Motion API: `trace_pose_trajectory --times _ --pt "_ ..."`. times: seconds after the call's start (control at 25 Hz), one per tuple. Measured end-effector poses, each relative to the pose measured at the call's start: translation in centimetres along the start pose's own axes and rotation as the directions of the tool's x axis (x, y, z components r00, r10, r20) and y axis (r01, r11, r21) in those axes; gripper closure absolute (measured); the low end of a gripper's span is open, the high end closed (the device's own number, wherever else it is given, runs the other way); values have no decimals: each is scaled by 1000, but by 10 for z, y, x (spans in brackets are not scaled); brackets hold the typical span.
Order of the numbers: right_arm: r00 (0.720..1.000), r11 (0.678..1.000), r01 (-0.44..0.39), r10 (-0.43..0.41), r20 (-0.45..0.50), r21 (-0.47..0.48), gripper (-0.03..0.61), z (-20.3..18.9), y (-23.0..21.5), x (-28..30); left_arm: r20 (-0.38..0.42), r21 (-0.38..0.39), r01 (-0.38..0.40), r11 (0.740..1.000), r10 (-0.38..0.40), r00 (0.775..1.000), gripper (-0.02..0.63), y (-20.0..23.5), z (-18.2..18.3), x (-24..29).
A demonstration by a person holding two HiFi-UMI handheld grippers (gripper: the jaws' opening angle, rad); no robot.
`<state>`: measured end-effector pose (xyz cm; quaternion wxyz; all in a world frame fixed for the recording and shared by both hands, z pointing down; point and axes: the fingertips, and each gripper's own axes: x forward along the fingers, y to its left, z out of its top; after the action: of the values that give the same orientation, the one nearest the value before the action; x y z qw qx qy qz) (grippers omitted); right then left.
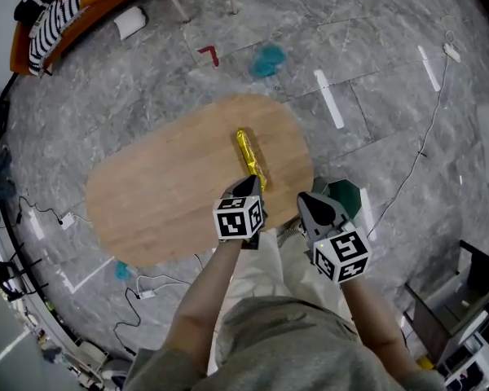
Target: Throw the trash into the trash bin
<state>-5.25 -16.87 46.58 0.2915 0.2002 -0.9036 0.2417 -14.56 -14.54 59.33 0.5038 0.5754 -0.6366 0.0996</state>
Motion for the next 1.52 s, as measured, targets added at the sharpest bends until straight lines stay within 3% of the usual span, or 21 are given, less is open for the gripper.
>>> trace_pose_trajectory --times 0.52,0.8,1.24,1.52 --pt "999 999 3 -2 -32 49 569 -17 -13 17 -53 2 -55 998 55 997 598 25 -13 45" --pt "999 997 15 -12 -39 77 569 -22 -24 23 -91 5 -77 997 77 993 465 36 -24 69" --pt "997 992 21 -13 -70 124 569 -42 -28 34 -142 36 -123 992 127 982 353 57 -38 100" --pt "997 987 32 -20 -80 157 569 -53 -34 38 -169 15 -154 988 154 974 330 69 -47 119"
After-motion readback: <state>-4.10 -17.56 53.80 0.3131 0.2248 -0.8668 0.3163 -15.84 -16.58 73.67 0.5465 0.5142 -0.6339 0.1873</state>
